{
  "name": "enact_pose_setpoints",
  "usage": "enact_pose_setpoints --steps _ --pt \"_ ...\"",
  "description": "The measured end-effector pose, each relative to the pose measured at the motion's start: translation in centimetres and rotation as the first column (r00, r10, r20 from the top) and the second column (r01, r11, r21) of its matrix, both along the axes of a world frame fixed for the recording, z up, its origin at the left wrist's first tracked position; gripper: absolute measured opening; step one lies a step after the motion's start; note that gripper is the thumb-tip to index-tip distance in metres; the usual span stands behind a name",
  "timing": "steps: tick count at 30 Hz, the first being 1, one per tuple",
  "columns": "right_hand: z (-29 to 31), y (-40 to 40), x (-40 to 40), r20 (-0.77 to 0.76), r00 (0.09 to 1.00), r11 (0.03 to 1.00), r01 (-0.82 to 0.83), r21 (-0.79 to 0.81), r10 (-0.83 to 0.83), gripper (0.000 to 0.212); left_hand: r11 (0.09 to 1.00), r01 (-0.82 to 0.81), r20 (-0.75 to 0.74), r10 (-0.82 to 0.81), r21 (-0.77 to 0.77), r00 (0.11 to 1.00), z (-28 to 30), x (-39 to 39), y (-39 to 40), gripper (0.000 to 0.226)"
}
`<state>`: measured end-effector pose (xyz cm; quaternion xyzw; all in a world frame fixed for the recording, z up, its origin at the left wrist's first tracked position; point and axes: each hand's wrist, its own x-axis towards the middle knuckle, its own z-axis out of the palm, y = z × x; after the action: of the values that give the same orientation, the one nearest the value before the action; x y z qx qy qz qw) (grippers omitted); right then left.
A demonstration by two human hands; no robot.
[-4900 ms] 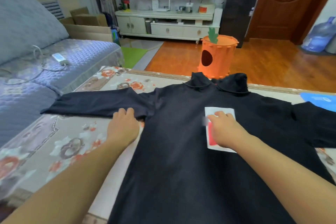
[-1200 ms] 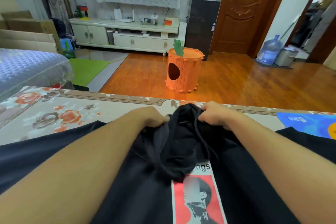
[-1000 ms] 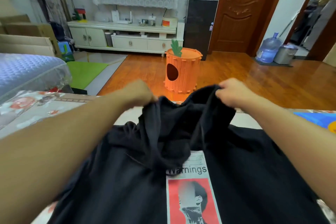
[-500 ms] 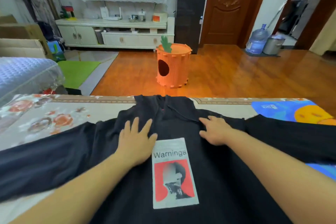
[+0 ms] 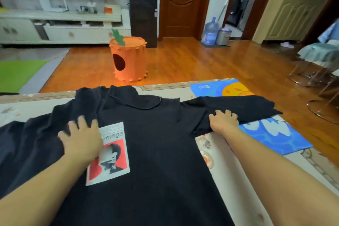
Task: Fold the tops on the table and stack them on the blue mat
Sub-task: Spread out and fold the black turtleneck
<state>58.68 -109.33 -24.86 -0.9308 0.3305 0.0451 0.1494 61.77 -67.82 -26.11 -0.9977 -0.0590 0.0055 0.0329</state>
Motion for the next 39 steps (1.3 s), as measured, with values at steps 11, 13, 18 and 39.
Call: enact_pose_setpoints --steps 11,13,18,39 --pt "1.7 -15.6 0.6 0.248 0.521 0.35 0.107 0.931 -0.817 0.045 0.817 0.535 0.084 -0.53 -0.216 0.844 -3.5 -0.1 -21.2 0.06" --pt "1.4 -16.3 1.7 0.172 0.467 0.197 0.003 0.98 -0.867 0.032 0.815 0.513 0.123 -0.499 -0.269 0.858 -3.8 -0.1 -20.9 0.06" --pt "3.8 -16.4 0.0 0.549 0.17 0.568 0.087 0.818 -0.818 0.031 0.82 0.435 0.187 -0.392 -0.372 0.901 -2.9 -1.1 -20.7 0.058" --pt "0.5 4.9 -1.4 -0.042 0.835 0.829 -0.55 -0.1 0.549 0.057 0.883 0.371 -0.025 -0.395 -0.287 0.918 0.7 -1.8 -9.1 0.058"
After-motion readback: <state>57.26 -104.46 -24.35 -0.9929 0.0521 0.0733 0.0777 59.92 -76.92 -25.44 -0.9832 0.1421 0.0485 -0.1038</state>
